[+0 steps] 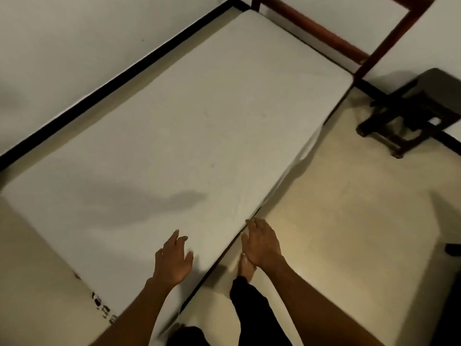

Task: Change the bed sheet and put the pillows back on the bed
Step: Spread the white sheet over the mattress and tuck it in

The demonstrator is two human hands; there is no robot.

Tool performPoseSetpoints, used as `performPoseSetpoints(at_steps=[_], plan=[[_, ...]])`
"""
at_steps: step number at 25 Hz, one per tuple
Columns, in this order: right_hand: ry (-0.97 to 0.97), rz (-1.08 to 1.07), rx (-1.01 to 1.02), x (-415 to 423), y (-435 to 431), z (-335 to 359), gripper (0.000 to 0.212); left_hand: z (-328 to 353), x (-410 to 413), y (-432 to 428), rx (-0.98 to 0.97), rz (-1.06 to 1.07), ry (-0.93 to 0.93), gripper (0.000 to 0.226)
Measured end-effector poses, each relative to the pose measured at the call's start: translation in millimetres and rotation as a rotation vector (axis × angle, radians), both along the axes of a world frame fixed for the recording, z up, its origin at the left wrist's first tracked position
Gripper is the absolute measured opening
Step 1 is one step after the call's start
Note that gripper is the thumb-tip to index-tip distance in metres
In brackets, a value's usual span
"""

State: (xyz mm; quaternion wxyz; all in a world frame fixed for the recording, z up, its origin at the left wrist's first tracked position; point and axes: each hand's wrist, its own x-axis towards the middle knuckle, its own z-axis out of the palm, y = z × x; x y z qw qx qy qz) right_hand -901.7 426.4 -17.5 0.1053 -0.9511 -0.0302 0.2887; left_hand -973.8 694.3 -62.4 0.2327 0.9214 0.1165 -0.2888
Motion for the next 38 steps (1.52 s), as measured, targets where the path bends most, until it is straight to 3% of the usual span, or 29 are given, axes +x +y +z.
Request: performPoseSetpoints(at_steps=[4,8,12,16,19,23,27,29,32,34,36,38], plan=[[-0.043,0.051,-0.031,84,-29,-63,0.066,-35,40,-28,0.009,0.105,-0.011,0.056],[-0.140,0.140,-0.018,140,-17,-196,0.071,-146,78,-27,0.099,0.158,-0.136,0.063],[-0.244,0.318,0.054,155,-7,-328,0.071,-264,108,-82,0.057,0.072,-0.263,0.071],[-0.356,0.318,0.066,154,-29,-352,0.068,-290,109,-161,0.132,0.077,-0.218,0.086],[-0.353,0.265,0.025,161,-58,-347,0.068,-281,104,-205,-0.012,-0.040,-0.248,0.090],[-0.331,-0.044,-0.017,190,-101,-332,0.067,-270,120,-243,-0.187,-0.060,-0.163,0.077],[-0.246,0.136,0.065,232,-163,-323,0.063,-249,149,-265,-0.258,-0.009,-0.146,0.069],[-0.212,0.200,0.088,262,-192,-321,0.063,-250,168,-276,-0.205,0.074,-0.086,0.052],[-0.229,0.354,0.107,316,-232,-319,0.068,-253,213,-307,-0.292,0.387,-0.027,0.024],[-0.253,0.424,0.283,346,-258,-321,0.067,-258,246,-335,-0.372,0.607,0.131,0.022],[-0.223,0.275,0.541,371,-293,-321,0.048,-259,276,-379,-0.484,0.923,0.313,0.016],[-0.168,-0.053,0.690,400,-315,-311,0.027,-253,301,-415,-0.621,1.242,0.405,0.017]])
